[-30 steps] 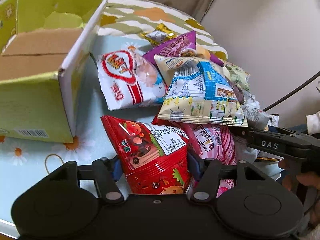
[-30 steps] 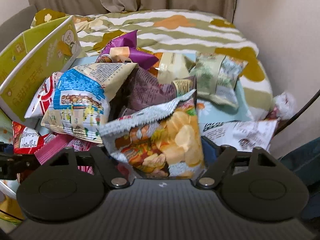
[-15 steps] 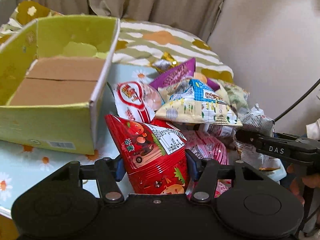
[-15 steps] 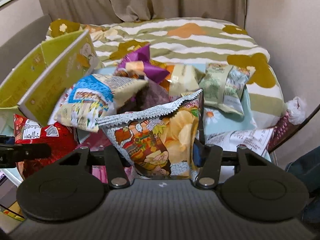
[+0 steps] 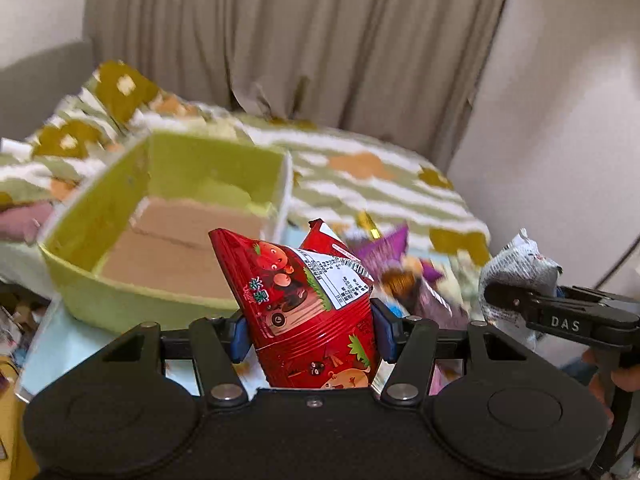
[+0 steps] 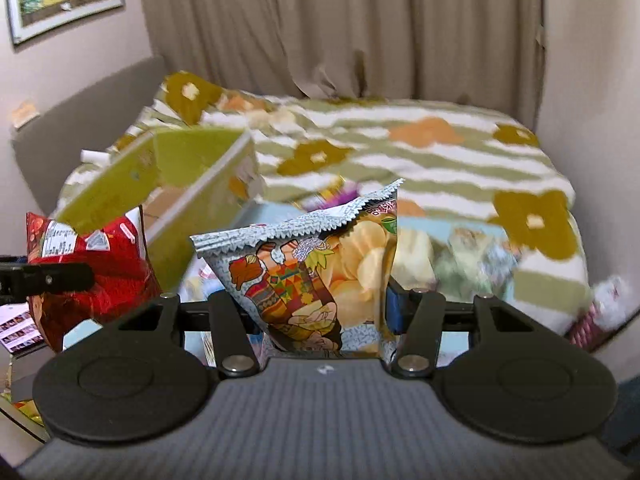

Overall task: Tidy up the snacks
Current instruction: 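Carry both bags over the cardboard box and open both tools to drop them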

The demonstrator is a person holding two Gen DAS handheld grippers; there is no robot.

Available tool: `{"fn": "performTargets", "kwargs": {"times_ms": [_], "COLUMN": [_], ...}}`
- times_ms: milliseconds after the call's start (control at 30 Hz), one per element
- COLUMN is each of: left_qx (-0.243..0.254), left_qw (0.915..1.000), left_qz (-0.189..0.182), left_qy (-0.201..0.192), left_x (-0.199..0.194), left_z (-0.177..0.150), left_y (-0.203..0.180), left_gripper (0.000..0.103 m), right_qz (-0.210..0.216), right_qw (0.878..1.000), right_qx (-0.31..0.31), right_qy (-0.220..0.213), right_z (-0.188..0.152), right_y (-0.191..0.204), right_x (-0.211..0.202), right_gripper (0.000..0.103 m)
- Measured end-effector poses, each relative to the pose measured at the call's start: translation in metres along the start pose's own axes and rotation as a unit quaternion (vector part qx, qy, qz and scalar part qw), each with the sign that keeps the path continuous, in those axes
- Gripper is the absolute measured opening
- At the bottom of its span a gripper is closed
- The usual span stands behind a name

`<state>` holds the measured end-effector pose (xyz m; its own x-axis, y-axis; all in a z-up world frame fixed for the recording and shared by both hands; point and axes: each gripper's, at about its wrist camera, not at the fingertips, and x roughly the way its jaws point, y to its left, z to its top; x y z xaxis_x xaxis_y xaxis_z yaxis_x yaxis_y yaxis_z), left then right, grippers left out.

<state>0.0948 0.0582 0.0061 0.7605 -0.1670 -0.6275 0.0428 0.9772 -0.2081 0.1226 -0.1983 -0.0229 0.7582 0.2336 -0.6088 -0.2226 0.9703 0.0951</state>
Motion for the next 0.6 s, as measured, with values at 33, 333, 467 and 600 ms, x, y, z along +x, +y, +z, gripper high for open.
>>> {"fn": "performTargets", "kwargs": {"times_ms": [33, 333, 467, 600], "left_qx": [0.0, 0.012, 0.021, 0.027], "left_qw": [0.9999, 0.9967, 0.9966, 0.9978], "left_qz": [0.005, 0.045, 0.05, 0.043], "left_qy": [-0.009, -0.066, -0.061, -0.042], "left_x": [-0.001, 0.002, 0.022, 0.053], "left_z": [0.006, 0.078, 0.112, 0.14], "left_y": [0.002, 0.053, 0.087, 0.122], "left_gripper": [0.062, 0.062, 0.063, 0.063], "right_qz": [0.008, 0.043, 0.049, 0.051], "right_qw": [1.0, 0.998, 0.998, 0.998], "right_qx": [-0.003, -0.036, -0.031, -0.013], "right_qy": [-0.006, -0.038, -0.039, -0.03], "right_z": [0.007, 0.074, 0.103, 0.132], "right_y": [0.003, 0.057, 0.089, 0.124], "right_x": [0.0, 0.023, 0.048, 0.083], "right_gripper": [0.068, 0.068, 0.068, 0.068]}}
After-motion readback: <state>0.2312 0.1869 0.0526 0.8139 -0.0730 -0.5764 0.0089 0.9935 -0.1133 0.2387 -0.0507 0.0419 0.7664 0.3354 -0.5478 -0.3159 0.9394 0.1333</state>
